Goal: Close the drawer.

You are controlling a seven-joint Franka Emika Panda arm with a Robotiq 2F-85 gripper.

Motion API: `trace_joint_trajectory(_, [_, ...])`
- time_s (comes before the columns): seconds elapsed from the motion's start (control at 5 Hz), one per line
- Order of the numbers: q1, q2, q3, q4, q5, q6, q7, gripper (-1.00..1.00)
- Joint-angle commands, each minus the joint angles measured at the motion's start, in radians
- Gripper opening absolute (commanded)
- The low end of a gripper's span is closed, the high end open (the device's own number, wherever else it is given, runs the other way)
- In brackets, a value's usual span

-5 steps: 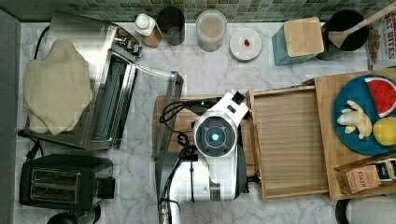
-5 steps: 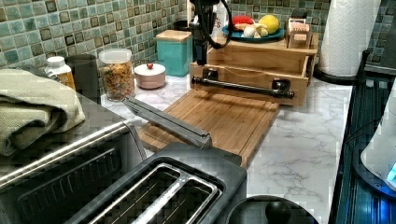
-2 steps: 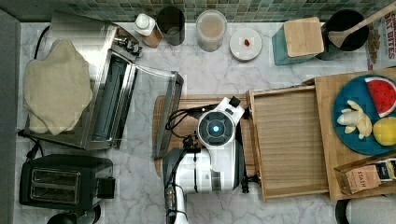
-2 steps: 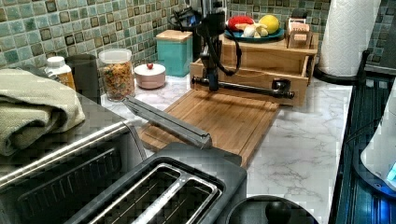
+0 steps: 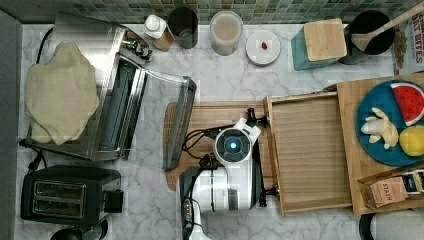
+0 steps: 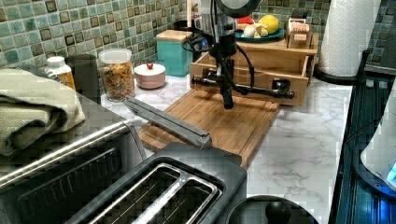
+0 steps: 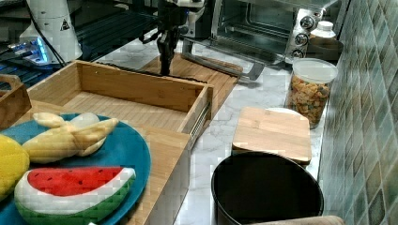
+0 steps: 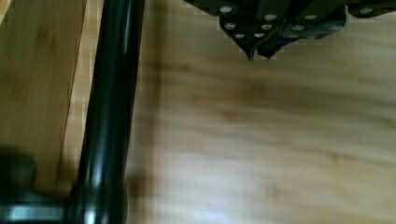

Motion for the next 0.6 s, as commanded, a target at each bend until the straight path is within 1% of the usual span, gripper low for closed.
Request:
trace_joint_trajectory(0.2, [-0.089, -0.027, -0.118, -0.003, -0.07, 0.123, -0.129, -1.0])
trace_joint_trajectory(0.4, [-0.119, -0.014, -0.153, 0.015, -0.028, 0.153, -0.231, -1.0])
trace_joint_trajectory(0.6, [-0.166, 0.003, -0.175, 0.031, 0.034, 0.205, -0.337, -1.0])
